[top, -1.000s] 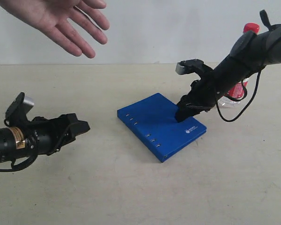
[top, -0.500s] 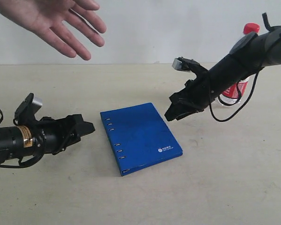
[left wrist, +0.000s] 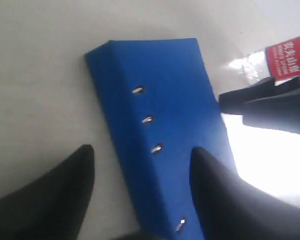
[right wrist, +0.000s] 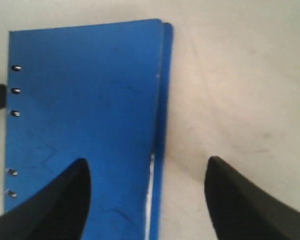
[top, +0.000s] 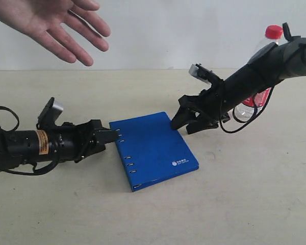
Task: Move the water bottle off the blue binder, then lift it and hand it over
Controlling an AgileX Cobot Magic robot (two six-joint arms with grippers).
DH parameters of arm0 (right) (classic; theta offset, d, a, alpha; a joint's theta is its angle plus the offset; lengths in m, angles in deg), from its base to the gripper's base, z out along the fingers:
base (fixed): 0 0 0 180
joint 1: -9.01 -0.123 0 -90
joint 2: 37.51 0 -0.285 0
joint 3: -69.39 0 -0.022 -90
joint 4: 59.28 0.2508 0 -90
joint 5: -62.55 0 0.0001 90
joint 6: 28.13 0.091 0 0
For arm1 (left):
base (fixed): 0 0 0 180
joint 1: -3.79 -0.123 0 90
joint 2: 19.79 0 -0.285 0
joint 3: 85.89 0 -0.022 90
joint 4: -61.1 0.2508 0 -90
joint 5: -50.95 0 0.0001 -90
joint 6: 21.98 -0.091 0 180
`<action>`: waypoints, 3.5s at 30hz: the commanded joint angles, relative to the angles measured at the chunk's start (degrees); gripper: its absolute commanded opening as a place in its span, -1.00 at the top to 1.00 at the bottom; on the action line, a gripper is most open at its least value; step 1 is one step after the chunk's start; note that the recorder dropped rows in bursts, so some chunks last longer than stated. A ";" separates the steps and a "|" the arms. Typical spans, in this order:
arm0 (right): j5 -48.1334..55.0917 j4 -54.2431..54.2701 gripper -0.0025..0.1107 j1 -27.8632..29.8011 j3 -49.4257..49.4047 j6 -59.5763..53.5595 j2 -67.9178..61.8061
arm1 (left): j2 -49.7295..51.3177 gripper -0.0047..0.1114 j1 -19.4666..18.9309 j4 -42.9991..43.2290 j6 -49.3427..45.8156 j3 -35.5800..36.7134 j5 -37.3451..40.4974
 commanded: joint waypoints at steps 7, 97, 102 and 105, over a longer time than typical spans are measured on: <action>14.96 16.84 0.11 -0.37 -0.29 -11.51 -1.76 | 2.39 -0.01 0.51 12.87 6.46 -5.84 -9.71; 14.96 21.95 0.96 -2.87 -0.29 -21.12 4.92 | 8.75 -0.24 -2.45 16.39 4.51 -17.28 -22.04; 14.96 17.27 0.96 -4.02 -0.29 -18.89 4.92 | 8.75 -0.11 3.62 17.23 4.51 -22.81 -22.04; 13.53 12.92 0.96 -4.02 -0.29 -16.79 4.92 | 8.64 0.38 3.76 18.77 4.51 -22.81 -22.04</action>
